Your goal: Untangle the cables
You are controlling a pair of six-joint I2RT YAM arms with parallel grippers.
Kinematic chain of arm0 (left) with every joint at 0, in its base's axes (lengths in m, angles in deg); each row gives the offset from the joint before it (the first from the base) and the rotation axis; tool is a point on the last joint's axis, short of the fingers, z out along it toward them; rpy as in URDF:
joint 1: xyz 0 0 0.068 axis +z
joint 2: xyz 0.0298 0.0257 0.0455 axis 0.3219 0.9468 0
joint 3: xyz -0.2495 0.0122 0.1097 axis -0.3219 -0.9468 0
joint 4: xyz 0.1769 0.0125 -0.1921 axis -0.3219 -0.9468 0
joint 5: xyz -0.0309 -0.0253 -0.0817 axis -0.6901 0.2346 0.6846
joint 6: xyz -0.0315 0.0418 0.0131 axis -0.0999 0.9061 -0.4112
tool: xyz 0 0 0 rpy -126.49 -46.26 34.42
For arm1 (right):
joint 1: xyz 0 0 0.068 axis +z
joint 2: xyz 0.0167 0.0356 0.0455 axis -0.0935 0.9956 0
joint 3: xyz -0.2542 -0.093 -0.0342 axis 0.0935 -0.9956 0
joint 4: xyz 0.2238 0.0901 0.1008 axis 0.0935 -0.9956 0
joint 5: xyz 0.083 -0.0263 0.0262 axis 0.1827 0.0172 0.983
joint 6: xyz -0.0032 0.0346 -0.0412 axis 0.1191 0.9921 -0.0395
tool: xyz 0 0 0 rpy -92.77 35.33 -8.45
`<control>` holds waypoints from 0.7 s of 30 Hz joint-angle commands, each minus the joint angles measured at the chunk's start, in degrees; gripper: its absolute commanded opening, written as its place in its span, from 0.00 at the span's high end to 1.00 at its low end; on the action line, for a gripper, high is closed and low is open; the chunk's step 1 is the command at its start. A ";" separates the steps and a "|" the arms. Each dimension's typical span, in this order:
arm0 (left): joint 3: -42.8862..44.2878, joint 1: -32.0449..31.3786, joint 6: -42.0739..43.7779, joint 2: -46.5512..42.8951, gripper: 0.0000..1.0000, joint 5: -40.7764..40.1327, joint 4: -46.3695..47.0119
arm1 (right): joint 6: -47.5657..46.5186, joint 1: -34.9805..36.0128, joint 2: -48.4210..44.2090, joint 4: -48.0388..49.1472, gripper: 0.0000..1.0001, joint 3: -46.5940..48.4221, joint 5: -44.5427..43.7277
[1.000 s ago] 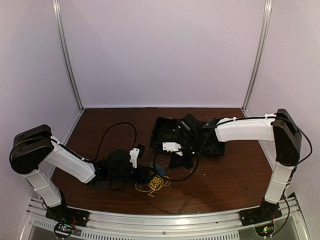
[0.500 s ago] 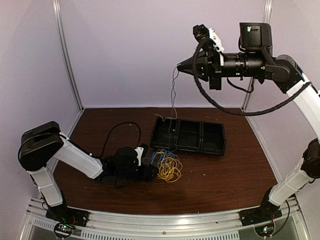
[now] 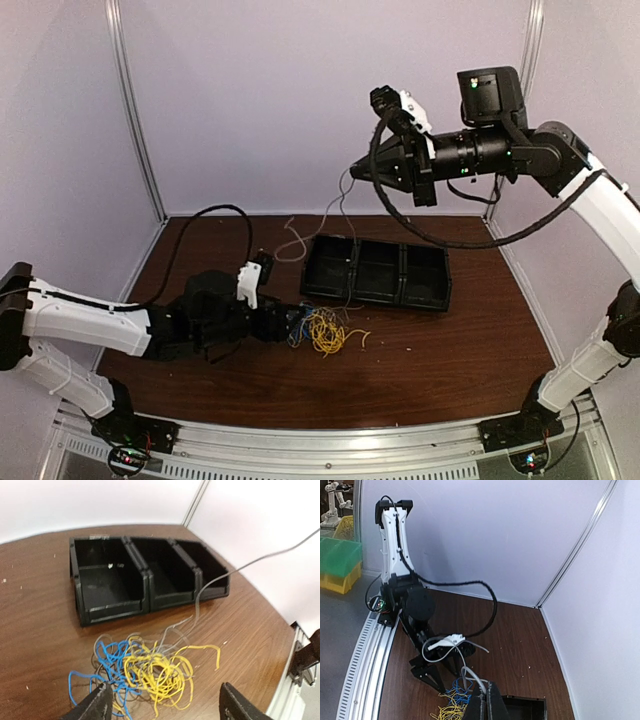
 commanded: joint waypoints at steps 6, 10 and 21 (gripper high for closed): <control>-3.91 -0.73 17.31 -7.43 0.22 5.97 11.28 | 2.06 -0.28 -2.62 1.65 1.00 -3.03 -1.39; -1.67 -0.69 20.90 -1.90 0.23 8.04 15.34 | 2.73 -0.31 -1.63 2.34 1.00 -0.80 -2.74; 11.16 -0.72 30.17 18.66 0.23 7.02 23.17 | 4.13 -0.27 0.98 3.61 1.00 6.06 -5.85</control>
